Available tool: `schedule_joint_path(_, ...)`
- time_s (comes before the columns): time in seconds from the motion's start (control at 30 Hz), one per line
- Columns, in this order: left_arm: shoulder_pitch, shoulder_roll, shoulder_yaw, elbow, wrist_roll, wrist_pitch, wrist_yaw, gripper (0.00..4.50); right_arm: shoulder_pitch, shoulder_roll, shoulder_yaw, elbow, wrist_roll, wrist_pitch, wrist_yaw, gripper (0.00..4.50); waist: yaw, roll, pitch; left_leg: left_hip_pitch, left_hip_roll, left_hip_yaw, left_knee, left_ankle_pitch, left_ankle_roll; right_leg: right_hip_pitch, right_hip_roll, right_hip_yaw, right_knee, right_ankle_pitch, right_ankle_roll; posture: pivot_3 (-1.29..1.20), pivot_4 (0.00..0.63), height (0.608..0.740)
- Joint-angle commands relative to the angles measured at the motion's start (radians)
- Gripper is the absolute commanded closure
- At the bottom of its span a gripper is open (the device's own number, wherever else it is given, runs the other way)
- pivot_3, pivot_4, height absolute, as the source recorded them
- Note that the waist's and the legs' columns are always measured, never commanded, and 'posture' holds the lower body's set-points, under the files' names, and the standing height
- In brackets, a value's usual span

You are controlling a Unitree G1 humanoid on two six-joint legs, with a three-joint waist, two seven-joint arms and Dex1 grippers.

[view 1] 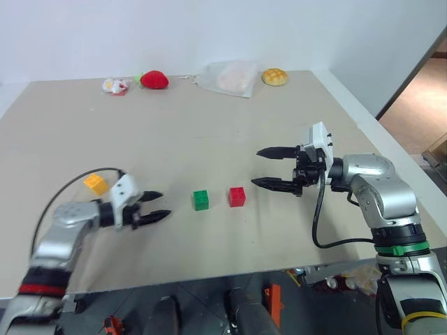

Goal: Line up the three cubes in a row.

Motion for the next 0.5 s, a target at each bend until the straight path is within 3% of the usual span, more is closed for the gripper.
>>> schedule_joint_path(0.03,0.106,0.008,0.127,-0.244,-0.135,0.135,0.080,1.46,-0.043,0.008,-0.007,-0.003,0.005,-0.025,0.009,0.41,0.001,0.000,0.000,0.000,0.000,0.000,0.000,0.000,0.000,0.000,0.000,0.000,0.000,0.000,0.000,0.00,0.150,0.740)
schedule_joint_path(0.17,0.251,-0.073,0.270,-0.439,-0.256,0.259,0.263,1.46,-0.089,0.074,0.029,0.003,-0.007,-0.051,-0.004,0.41,0.001,0.000,0.000,0.000,0.001,0.000,0.000,0.000,0.000,0.000,0.000,-0.001,0.000,0.000,0.000,0.00,0.150,0.740)
schedule_joint_path(0.33,0.359,-0.159,0.352,-0.470,-0.273,0.249,0.375,1.46,-0.132,0.132,0.080,0.091,-0.055,-0.125,0.022,0.41,0.000,0.000,0.000,0.003,0.001,0.000,0.000,0.000,0.000,0.001,0.001,-0.001,0.000,0.000,-0.001,0.00,0.150,0.740)
schedule_joint_path(0.5,0.469,-0.177,0.412,-0.397,-0.224,0.163,0.382,1.46,-0.170,0.175,0.101,0.153,-0.066,-0.168,0.053,0.41,-0.001,-0.001,0.000,0.002,0.001,0.001,0.000,0.000,-0.001,0.000,0.001,0.000,-0.001,0.000,-0.001,0.00,0.150,0.740)
